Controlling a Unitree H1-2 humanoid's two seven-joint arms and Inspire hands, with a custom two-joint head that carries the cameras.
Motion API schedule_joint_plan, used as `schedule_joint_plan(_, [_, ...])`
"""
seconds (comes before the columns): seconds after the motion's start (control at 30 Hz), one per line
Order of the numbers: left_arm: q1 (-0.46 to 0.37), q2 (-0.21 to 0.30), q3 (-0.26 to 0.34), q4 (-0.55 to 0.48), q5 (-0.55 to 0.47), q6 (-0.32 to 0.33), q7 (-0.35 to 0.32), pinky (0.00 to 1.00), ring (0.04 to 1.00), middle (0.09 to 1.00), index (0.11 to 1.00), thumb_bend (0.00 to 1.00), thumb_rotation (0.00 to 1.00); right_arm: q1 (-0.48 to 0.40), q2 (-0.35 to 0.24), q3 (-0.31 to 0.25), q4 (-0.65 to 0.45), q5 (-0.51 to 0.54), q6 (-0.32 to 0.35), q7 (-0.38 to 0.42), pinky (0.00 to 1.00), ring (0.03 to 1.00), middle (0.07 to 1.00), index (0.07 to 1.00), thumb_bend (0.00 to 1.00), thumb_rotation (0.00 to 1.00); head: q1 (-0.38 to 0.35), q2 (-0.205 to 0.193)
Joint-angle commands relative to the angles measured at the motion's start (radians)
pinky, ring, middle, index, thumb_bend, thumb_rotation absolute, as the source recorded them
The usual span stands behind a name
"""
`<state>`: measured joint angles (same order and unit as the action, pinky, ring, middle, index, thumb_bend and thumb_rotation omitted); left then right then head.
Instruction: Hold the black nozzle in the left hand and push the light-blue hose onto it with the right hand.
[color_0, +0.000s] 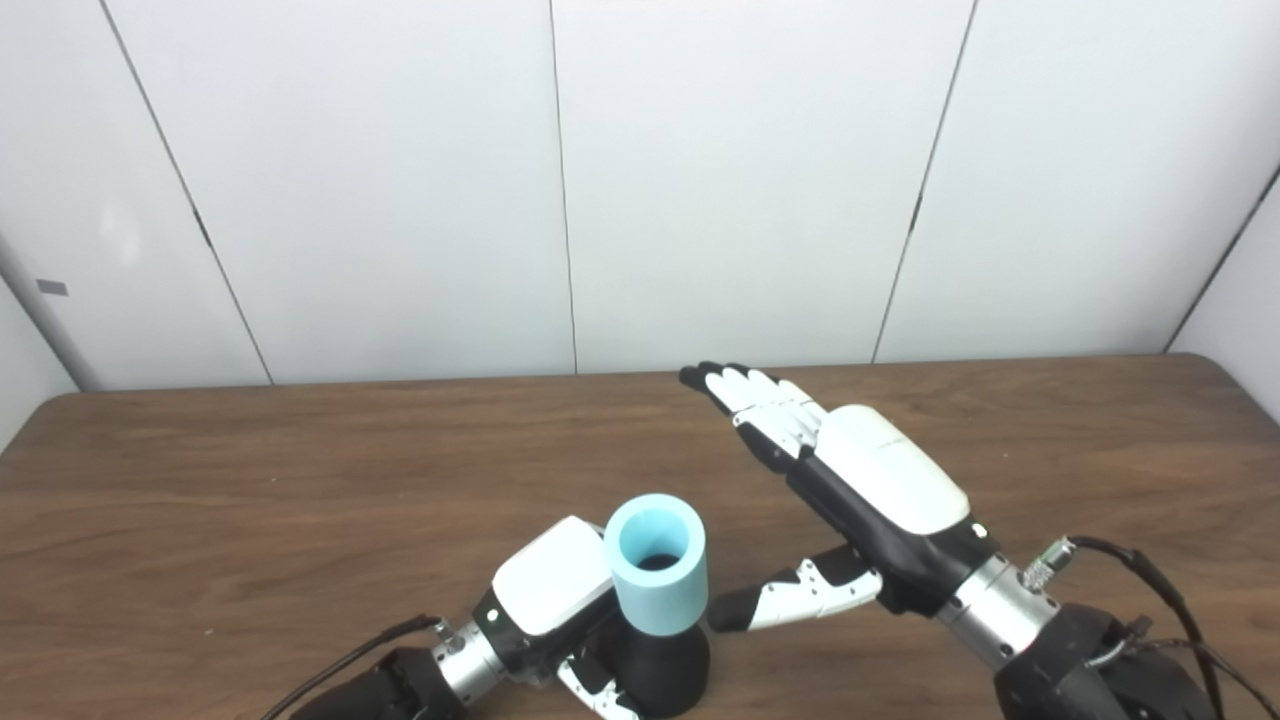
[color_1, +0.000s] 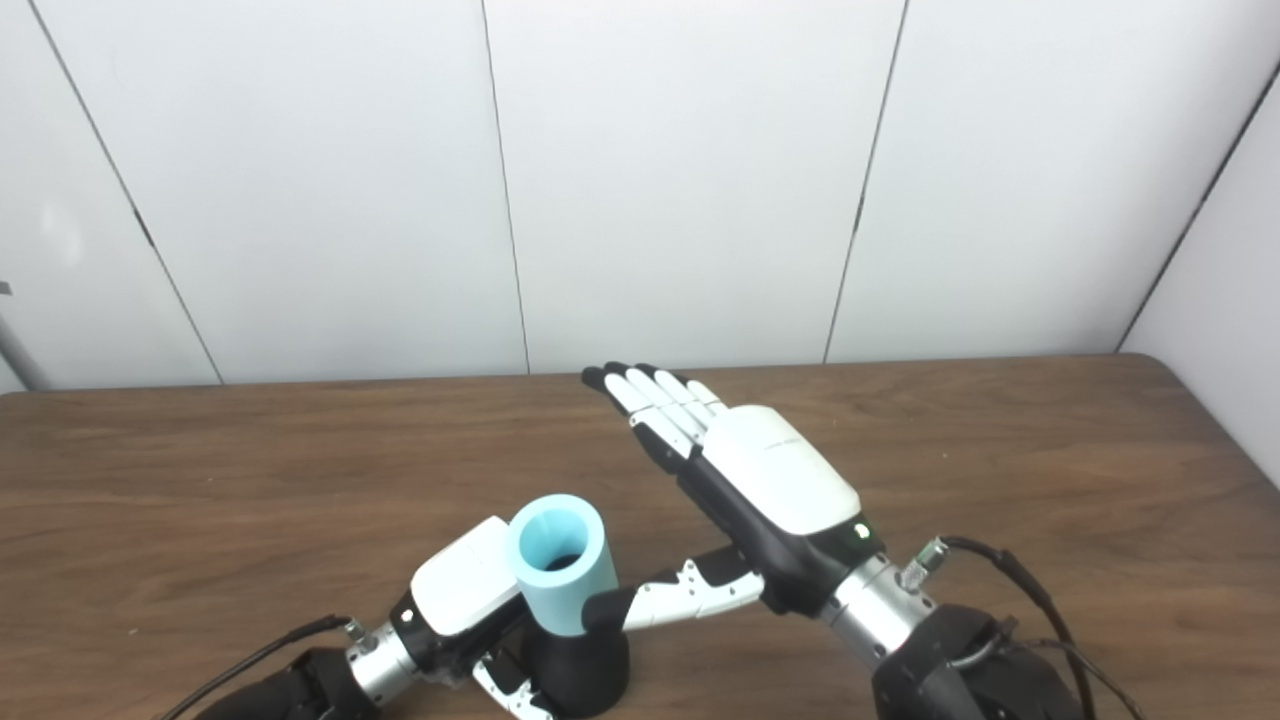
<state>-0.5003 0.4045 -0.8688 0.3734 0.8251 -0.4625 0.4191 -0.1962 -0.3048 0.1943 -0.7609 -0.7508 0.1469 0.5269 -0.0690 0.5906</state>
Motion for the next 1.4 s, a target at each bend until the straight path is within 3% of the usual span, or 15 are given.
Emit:
schedule_joint_plan(0.0, [0.112, -0.058, -0.079, 0.085, 0.009, -0.007, -0.022, 0.3, 0.375, 0.457, 0.508, 0.52, 0.0, -0.019, -0.018, 0.0, -0.031, -0.018, -0.071, -0.03, 1.0, 1.0, 1.0, 1.0, 0.97, 1.0, -0.001, 0.001])
schedule_joint_plan(0.1, [0.109, -0.059, -0.082, 0.087, -0.005, -0.007, -0.028, 0.26, 0.33, 0.435, 0.519, 0.52, 0.0, -0.015, -0.028, 0.005, -0.039, -0.048, -0.128, -0.021, 1.0, 1.0, 1.0, 0.995, 0.98, 1.0, -0.002, 0.0])
schedule_joint_plan(0.4, [0.105, -0.062, -0.082, 0.091, 0.008, -0.007, -0.029, 0.28, 0.366, 0.465, 0.502, 0.52, 0.0, 0.004, -0.055, 0.022, -0.036, -0.143, -0.279, 0.008, 1.0, 0.992, 0.988, 0.953, 1.0, 0.99, 0.0, -0.002])
schedule_joint_plan(0.6, [0.108, -0.06, -0.075, 0.08, -0.003, -0.007, -0.045, 0.26, 0.325, 0.431, 0.517, 0.52, 0.0, 0.026, -0.048, 0.021, -0.03, -0.169, -0.328, 0.018, 0.98, 0.972, 0.976, 0.926, 0.98, 0.91, 0.001, -0.002])
schedule_joint_plan(0.7, [0.106, -0.059, -0.078, 0.078, 0.007, -0.007, -0.04, 0.24, 0.311, 0.43, 0.521, 0.52, 0.0, 0.042, -0.044, 0.028, -0.021, -0.184, -0.353, 0.02, 0.91, 0.955, 0.957, 0.899, 0.99, 0.89, 0.001, -0.002])
schedule_joint_plan(0.77, [0.107, -0.058, -0.078, 0.079, 0.011, -0.007, -0.037, 0.29, 0.371, 0.462, 0.505, 0.52, 0.0, 0.052, -0.042, 0.032, -0.015, -0.19, -0.368, 0.018, 0.87, 0.938, 0.946, 0.881, 0.99, 0.88, 0.004, -0.004])
schedule_joint_plan(1.13, [0.11, -0.058, -0.079, 0.08, 0.009, -0.007, -0.025, 0.28, 0.354, 0.46, 0.508, 0.52, 0.0, 0.1, -0.04, 0.048, 0.028, -0.236, -0.424, 0.012, 0.83, 0.914, 0.931, 0.87, 0.97, 0.87, 0.007, -0.001])
schedule_joint_plan(1.3, [0.115, -0.057, -0.071, 0.076, -0.002, -0.007, -0.049, 0.25, 0.326, 0.43, 0.523, 0.52, 0.0, 0.122, -0.042, 0.055, 0.051, -0.276, -0.434, -0.001, 0.81, 0.913, 0.924, 0.866, 0.95, 0.88, 0.011, -0.002])
schedule_joint_plan(1.37, [0.116, -0.055, -0.072, 0.075, -0.003, -0.007, -0.043, 0.21, 0.275, 0.465, 0.492, 0.52, 0.0, 0.131, -0.039, 0.057, 0.058, -0.3, -0.433, -0.001, 0.81, 0.921, 0.929, 0.875, 0.93, 0.89, 0.011, -0.004])
